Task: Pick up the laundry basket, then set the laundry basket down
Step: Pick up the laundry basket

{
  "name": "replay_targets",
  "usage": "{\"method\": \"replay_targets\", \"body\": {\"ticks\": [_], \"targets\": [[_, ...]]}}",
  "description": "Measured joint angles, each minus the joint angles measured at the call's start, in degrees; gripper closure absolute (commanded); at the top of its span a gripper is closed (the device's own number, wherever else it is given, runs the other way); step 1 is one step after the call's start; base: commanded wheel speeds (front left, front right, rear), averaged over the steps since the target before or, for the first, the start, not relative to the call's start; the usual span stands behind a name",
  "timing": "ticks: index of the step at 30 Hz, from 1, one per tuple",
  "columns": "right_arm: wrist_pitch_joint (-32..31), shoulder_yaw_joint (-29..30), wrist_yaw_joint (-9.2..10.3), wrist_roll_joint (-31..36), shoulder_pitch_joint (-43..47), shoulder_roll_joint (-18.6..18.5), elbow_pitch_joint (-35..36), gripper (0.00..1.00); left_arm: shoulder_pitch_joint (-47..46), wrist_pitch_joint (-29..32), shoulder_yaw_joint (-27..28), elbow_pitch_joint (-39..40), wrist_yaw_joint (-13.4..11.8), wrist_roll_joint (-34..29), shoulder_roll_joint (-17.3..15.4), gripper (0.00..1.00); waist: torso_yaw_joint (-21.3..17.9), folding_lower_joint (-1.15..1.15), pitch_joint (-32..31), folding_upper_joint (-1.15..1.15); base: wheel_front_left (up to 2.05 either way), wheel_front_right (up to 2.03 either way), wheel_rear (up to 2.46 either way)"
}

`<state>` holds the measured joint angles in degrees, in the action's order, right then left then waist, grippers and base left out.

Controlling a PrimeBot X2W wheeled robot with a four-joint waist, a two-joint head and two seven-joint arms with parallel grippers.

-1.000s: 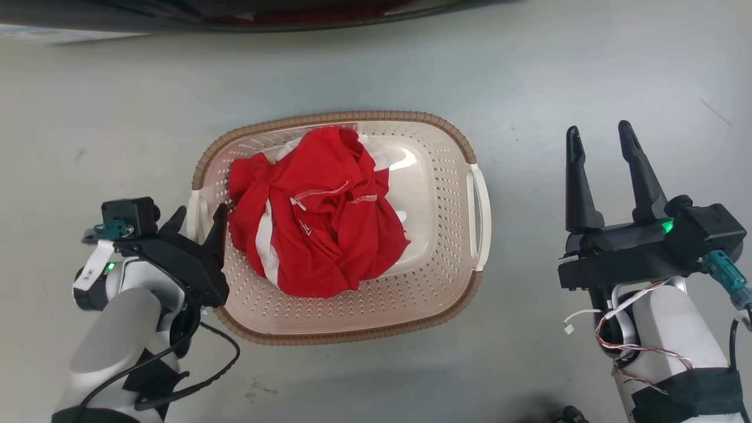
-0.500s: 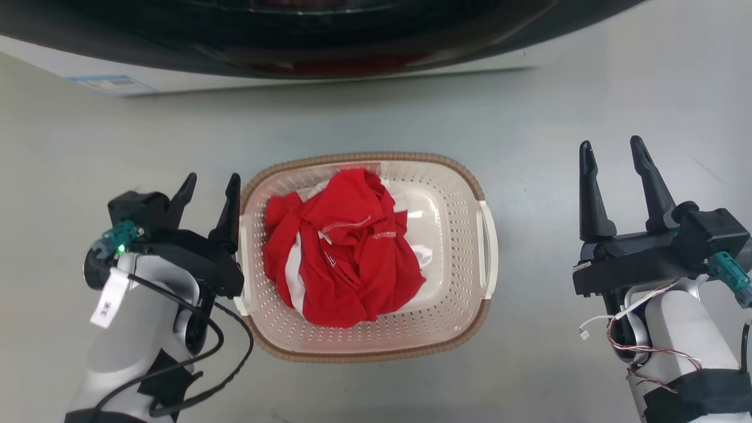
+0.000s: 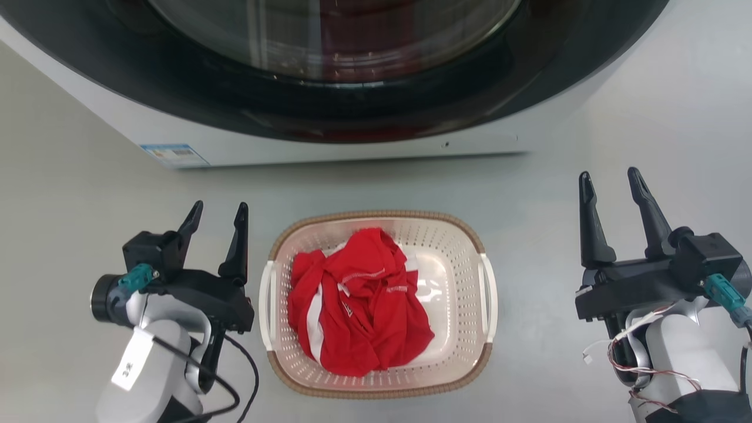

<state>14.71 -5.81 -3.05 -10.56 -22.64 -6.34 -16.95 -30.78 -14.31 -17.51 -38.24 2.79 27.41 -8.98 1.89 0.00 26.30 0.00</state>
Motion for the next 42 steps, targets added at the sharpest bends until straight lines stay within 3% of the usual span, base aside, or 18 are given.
{"method": "replay_targets", "body": {"ticks": [26,42], "targets": [[0.0,0.0,-0.41,0.0,14.1,0.8,3.7,0.00,22.5,0.0,4.1,24.5,-6.3,-5.8,-3.9,0.00,0.2,-0.02,-20.3,0.00,0.00,0.00,0.00],[0.0,-0.3,-0.40,0.0,18.1,0.8,7.0,0.00,30.1,0.0,5.3,33.8,-8.3,-6.9,-4.6,0.00,-0.4,0.00,-23.7,0.00,0.00,0.00,0.00]]}}
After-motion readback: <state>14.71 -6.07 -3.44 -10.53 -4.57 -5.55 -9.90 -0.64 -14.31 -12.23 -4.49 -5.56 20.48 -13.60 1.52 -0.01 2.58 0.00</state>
